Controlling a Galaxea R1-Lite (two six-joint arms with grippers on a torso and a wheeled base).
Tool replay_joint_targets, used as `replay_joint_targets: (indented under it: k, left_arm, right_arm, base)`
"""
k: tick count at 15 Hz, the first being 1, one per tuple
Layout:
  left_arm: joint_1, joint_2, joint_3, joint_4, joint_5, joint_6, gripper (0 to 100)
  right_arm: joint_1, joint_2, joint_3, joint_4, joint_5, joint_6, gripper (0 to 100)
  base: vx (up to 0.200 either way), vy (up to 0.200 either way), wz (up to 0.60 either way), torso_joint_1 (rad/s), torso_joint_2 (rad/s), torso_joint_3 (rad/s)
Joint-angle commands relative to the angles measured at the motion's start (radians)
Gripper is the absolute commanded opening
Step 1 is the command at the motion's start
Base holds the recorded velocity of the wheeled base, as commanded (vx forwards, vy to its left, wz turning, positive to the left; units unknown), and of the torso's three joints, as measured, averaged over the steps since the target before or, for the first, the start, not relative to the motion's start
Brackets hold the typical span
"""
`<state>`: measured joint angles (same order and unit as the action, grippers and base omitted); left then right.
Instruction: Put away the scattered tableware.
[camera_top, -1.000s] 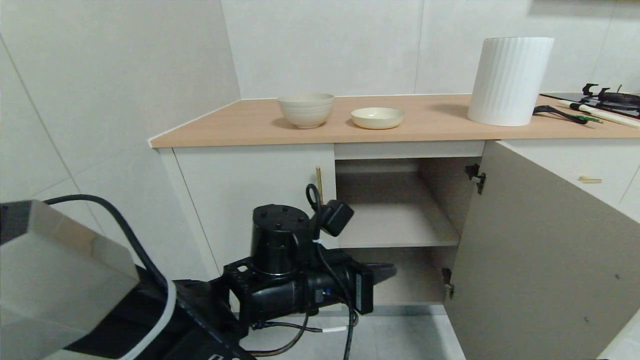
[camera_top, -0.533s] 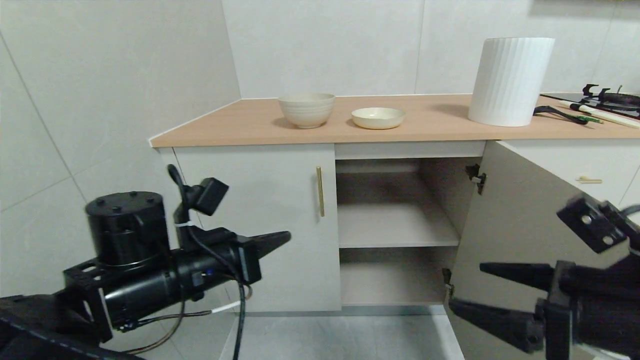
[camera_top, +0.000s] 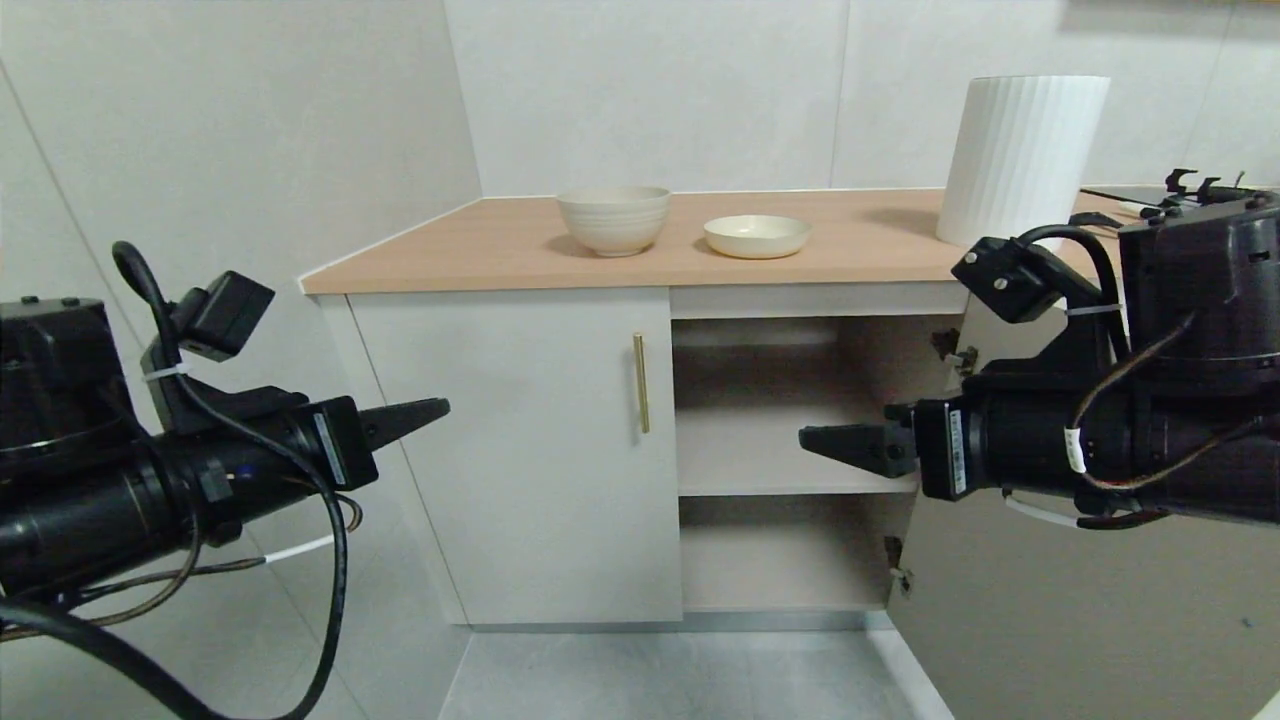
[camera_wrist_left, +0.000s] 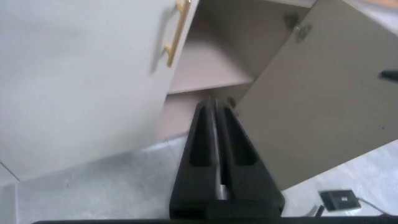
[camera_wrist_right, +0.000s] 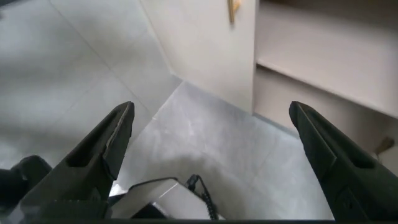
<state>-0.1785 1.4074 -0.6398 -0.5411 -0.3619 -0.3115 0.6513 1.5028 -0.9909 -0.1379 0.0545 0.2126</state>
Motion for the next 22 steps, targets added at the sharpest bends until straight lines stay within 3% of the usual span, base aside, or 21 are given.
replay_joint_targets:
  k: [1,5,12,15,20,22]
  left_arm:
    - [-0.002,-0.028,-0.040,0.006,0.000,0.000,100]
    - [-0.007,-0.096,-0.043,0.004,0.001,0.000,100]
    - [-0.006,-0.139,-0.069,0.043,0.000,0.002,100]
    - [0.010,-0.140,-0.087,0.092,0.001,0.002,100]
    - [0.017,-0.140,-0.087,0.092,0.001,0.002,100]
    - [0.017,-0.156,-0.080,0.085,-0.002,0.002,100]
  right_arm:
    - [-0.002,0.031,-0.034,0.001,-0.007,0.008,100]
    - [-0.004,0.017,-0.048,0.001,-0.093,0.042,100]
    - [-0.004,0.010,-0.045,0.003,-0.104,0.042,100]
    - [-0.004,0.007,-0.043,0.003,-0.104,0.041,100]
    - [-0.004,0.010,-0.042,0.004,-0.102,0.041,100]
    - [-0.005,0.011,-0.042,0.004,-0.102,0.041,100]
  base:
    - [0.000,0.000,0.00,0.000,0.00,0.000]
    - [0.000,0.000,0.00,0.000,0.00,0.000]
    - [0.000,0.000,0.00,0.000,0.00,0.000]
    - [0.200,0.000,0.00,0.004,0.00,0.006]
    - [0.200,0.000,0.00,0.007,0.00,0.003]
    - [0.000,0.000,0.00,0.000,0.00,0.000]
